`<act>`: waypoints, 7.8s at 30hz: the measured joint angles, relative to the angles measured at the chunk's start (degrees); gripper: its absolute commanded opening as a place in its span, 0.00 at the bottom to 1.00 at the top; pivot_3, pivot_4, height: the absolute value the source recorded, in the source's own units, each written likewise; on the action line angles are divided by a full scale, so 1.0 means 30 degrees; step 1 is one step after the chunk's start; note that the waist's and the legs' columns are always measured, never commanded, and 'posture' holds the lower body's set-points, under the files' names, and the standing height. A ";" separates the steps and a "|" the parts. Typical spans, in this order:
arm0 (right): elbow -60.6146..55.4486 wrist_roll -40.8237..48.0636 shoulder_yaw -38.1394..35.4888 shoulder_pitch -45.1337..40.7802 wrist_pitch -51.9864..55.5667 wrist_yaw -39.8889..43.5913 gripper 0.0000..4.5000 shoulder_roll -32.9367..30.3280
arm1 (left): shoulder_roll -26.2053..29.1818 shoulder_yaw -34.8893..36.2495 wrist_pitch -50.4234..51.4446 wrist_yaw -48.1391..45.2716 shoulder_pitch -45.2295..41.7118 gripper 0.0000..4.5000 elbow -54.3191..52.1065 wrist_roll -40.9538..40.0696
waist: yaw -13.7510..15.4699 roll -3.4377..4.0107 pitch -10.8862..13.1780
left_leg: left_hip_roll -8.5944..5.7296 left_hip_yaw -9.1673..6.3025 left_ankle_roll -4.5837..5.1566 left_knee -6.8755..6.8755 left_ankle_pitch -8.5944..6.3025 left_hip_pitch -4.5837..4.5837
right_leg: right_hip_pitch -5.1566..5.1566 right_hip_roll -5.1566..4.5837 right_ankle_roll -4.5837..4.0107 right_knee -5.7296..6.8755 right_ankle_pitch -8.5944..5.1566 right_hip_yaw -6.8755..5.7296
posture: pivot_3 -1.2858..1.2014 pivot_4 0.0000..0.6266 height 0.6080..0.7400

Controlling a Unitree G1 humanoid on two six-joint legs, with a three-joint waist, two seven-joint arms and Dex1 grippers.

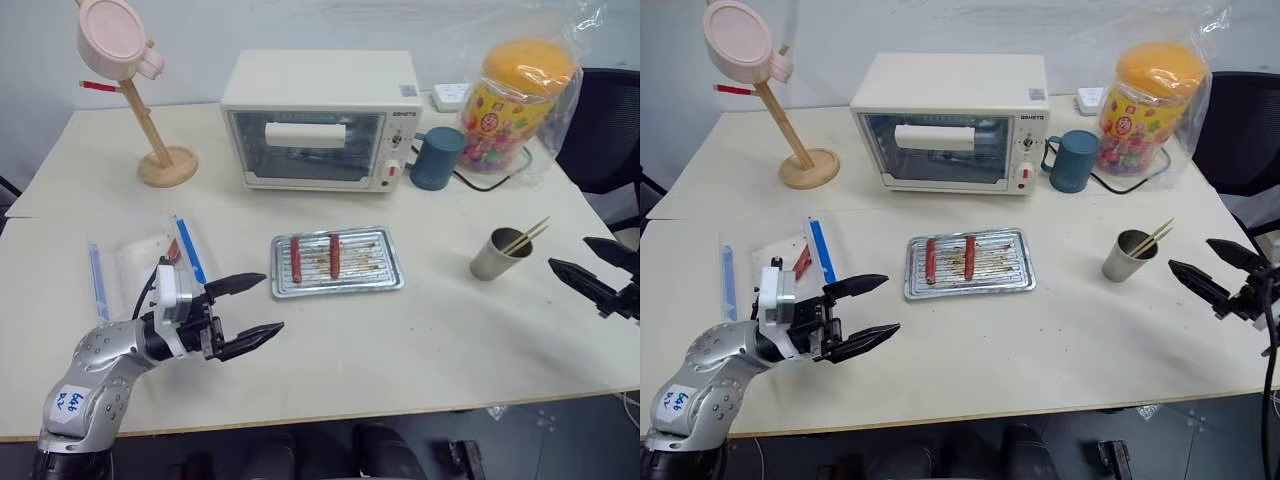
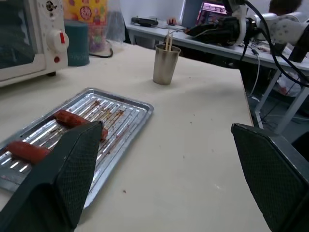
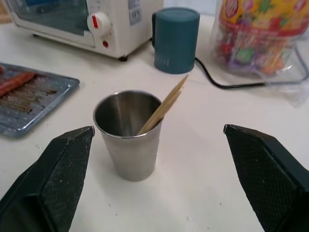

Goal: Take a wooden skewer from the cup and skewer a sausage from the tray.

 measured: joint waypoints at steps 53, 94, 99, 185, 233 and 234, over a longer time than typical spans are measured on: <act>0.1475 -0.2661 0.2575 -0.5059 0.3332 0.4155 0.15 -0.0533 | -0.0415 -0.0045 0.0476 0.1884 0.0961 1.00 -0.1429 0.0487 | 0.0091 0.0006 -0.0001 | -0.0003 -0.0012 -0.0020 -0.0006 0.0009 -0.0043 | -0.0056 -0.0003 -0.0002 0.0027 -0.0001 -0.0005 | 0.52 0.24 1.00; -0.4174 0.7825 0.0389 -1.1181 1.5802 0.1570 0.00 0.6147 | -0.4954 -0.2203 0.0940 0.2152 -0.4559 1.00 0.0916 -0.0581 | 0.0243 0.0008 0.0046 | -0.0032 -0.0057 -0.0047 0.0327 0.0018 -0.0521 | -0.0477 -0.0023 0.0013 0.0325 0.0009 -0.0068 | 0.52 0.24 1.00; -0.6544 0.9256 0.1066 -1.0107 1.5650 -0.0491 0.00 0.8989 | -0.6358 -0.2932 0.1005 0.3042 -0.5262 1.00 0.0950 -0.0612 | 0.0143 0.0001 0.0048 | -0.0080 -0.0076 -0.0031 0.0482 0.0011 -0.0637 | -0.0516 -0.0048 0.0068 0.0291 0.0044 -0.0072 | 0.52 0.24 1.00; -0.7876 -0.8341 1.3082 -0.9192 1.2215 -1.2467 0.98 1.3420 | -0.3743 0.3623 -0.1316 0.4466 0.5568 0.00 -0.0502 -0.0189 | -0.0393 -0.0049 0.0024 | -0.0046 -0.0039 -0.0041 0.0254 -0.0013 -0.0400 | -0.0407 -0.0016 0.0016 0.0227 0.0027 -0.0005 | 0.52 0.24 1.00; -0.9037 -1.0146 1.4383 -0.9345 0.0861 -0.2543 0.17 0.6814 | -0.1644 0.3146 -0.1050 0.3680 0.4505 0.00 -0.0574 -0.0259 | -0.0472 -0.0058 0.0028 | -0.0030 -0.0038 -0.0044 0.0221 -0.0014 -0.0405 | -0.0422 -0.0001 -0.0001 0.0215 0.0018 -0.0013 | 0.52 0.24 1.00; -0.9032 -1.0243 1.4453 -0.9328 -0.0604 -0.1703 0.17 0.6330 | -0.0933 0.3230 -0.0913 0.3204 0.4413 0.00 -0.0652 -0.0275 | -0.0496 -0.0057 0.0028 | -0.0027 -0.0036 -0.0046 0.0212 -0.0013 -0.0402 | -0.0423 0.0000 -0.0003 0.0212 0.0017 -0.0010 | 0.52 0.24 1.00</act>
